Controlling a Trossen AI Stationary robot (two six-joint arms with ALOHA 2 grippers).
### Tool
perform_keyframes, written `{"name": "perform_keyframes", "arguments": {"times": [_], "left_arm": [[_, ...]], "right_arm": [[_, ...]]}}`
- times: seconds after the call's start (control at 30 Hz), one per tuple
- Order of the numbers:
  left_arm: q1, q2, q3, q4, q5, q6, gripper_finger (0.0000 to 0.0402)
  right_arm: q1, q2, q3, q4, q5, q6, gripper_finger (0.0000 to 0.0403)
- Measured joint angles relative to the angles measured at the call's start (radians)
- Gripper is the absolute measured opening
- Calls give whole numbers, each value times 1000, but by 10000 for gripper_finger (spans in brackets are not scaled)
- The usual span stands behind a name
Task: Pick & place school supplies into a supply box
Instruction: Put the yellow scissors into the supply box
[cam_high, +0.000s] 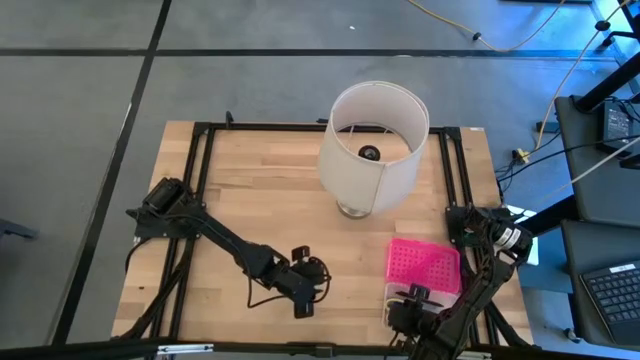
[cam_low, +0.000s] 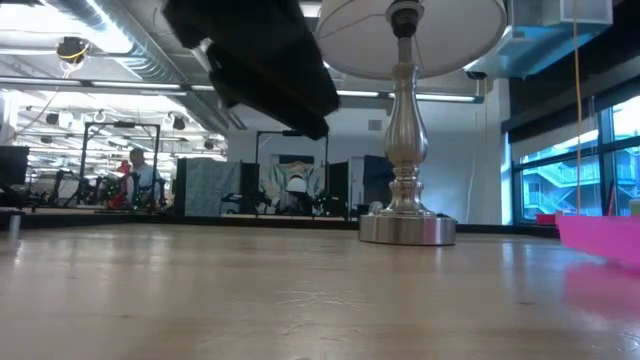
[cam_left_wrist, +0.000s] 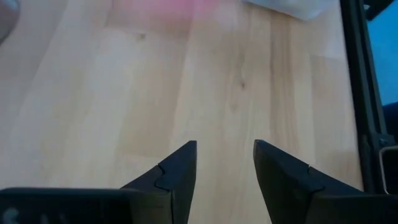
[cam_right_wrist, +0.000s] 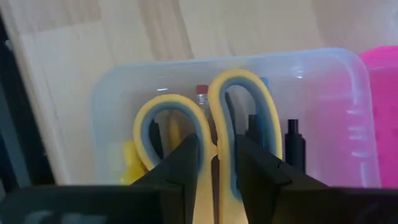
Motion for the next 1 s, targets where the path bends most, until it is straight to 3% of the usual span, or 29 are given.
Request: {"name": "perform_keyframes", "arguments": {"times": [0.27,0.53,0.8,1.0], "left_arm": [[97,0,0,106,5,0,152],[170,0,0,153,13,0,153],[209,1,0,196,100,42,151],[250,69,1,313,214,62,152]], "right_arm": [[5,3,12,-8,-14,-8,112],[6,4,16,-37,-112,-31,120],[8,4,14,-55,-115,-31,121],[23,0,-21,-1,-96,-24,122]]}}
